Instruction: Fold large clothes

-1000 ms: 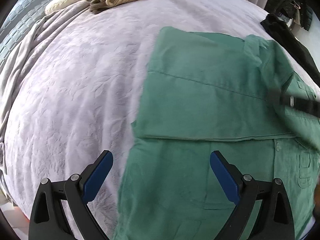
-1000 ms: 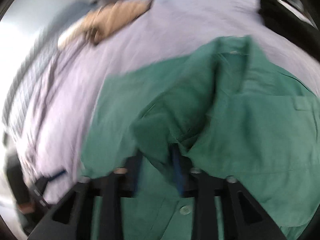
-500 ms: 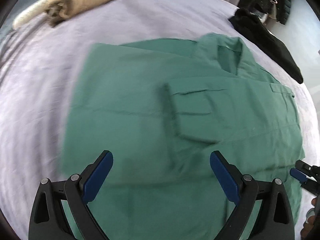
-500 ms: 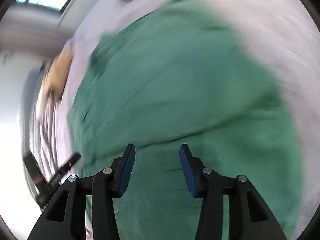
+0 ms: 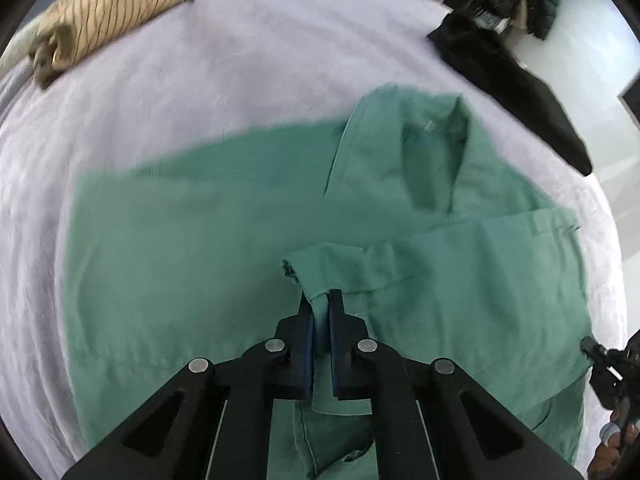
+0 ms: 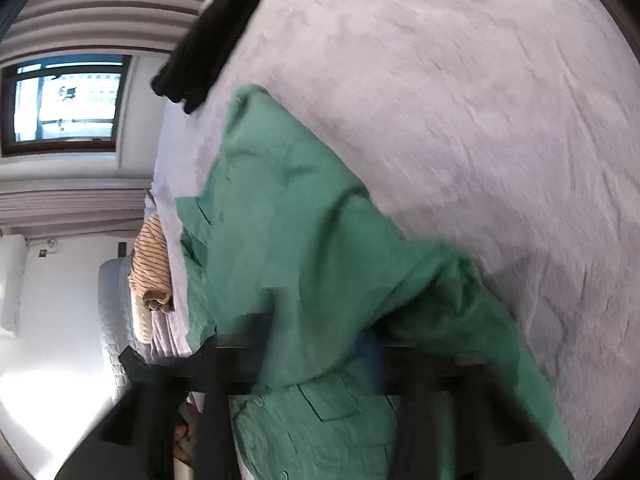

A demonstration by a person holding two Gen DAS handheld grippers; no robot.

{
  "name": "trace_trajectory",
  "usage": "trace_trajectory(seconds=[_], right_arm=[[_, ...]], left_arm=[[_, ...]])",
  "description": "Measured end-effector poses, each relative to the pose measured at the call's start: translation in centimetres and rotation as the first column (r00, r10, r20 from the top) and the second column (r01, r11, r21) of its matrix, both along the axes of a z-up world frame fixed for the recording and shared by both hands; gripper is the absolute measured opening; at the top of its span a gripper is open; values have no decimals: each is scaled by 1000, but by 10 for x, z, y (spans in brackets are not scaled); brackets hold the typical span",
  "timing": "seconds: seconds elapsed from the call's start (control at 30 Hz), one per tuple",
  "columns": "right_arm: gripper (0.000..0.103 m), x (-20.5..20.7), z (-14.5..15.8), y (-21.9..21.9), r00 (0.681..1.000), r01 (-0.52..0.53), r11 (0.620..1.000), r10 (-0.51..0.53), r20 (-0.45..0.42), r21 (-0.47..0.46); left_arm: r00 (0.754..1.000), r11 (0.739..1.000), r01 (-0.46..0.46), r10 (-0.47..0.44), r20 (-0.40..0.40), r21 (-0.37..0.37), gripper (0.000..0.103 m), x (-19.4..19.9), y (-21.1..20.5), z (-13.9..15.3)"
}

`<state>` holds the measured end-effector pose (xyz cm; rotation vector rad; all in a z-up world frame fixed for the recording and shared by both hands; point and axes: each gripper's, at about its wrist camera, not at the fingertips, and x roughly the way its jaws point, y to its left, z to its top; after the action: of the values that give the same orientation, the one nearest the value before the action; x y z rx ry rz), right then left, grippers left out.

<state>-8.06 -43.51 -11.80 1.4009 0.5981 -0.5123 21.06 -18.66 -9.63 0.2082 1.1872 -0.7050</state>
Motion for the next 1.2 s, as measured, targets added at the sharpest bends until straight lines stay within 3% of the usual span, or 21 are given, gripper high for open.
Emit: trace_trajectory(seconds=[0.07,0.13,0.23,0.3,0.33,0.4,0.47,0.5,0.57,0.63,0.73,0.8,0.83,0.9,0.93,1.07,1.13,1.2], right_arm=[[3,-10,19,-3,999,35,995,-34,10,-92],[3,-12,23,-6,998,60,991,-63,-21,-121],[8,-15,-6,-13,993,43,999,-45,-110,-19],[8,-10,-22,-8,985,-79,992,92,-144,96],[12,-6,-19,-2,973,-166,981,180,-147,102],[17,4,12,13,926,-349,937,344,-154,-9],[19,12,42,15,906,-412,901,391,-163,-132],[23,17,58,9,911,-406,893,378,-164,-194],[63,25,72,-16,943,-324,904,287,-166,-278],[69,46,68,-48,962,-260,916,218,-166,-304],[69,83,41,-90,955,-241,932,179,-235,-270],[67,102,20,-113,958,-233,952,190,-215,-200],[61,106,12,-118,957,-241,956,205,-206,-169],[14,119,0,-123,950,-266,958,241,-199,-109],[2,120,1,-119,949,-271,956,246,-196,-112],[2,118,30,-107,944,-307,911,253,-214,-277],[2,118,14,-115,935,-304,922,242,-259,-237],[2,117,-7,-120,930,-294,934,231,-286,-205]], left_arm=[[999,1000,25,-24,28,-19,8,3,-8,9],[999,999,36,-36,16,-12,8,7,-17,6],[999,998,39,-39,10,43,8,9,-19,-13],[999,999,35,-35,3,32,8,8,-20,-16],[999,999,37,-37,0,29,8,9,-21,-16],[999,998,50,-50,-7,29,8,11,-19,-14],[998,997,63,-63,-7,36,8,12,-16,-12],[998,997,68,-67,-3,39,8,11,-15,-12],[998,997,64,-64,0,44,8,12,-15,-14],[999,998,52,-52,-3,44,8,13,-16,-15],[999,998,45,-44,-2,46,8,12,-16,-15],[999,998,40,-40,0,45,8,11,-19,-16],[999,998,37,-37,0,46,8,11,-18,-16],[1000,998,31,-31,0,47,8,11,-16,-15],[1000,998,30,-30,0,48,8,11,-16,-15],[999,998,48,-49,21,47,8,11,-18,-13],[999,998,49,-49,15,42,8,14,-20,-21],[1000,998,24,-25,16,57,17,15,-20,-28]])
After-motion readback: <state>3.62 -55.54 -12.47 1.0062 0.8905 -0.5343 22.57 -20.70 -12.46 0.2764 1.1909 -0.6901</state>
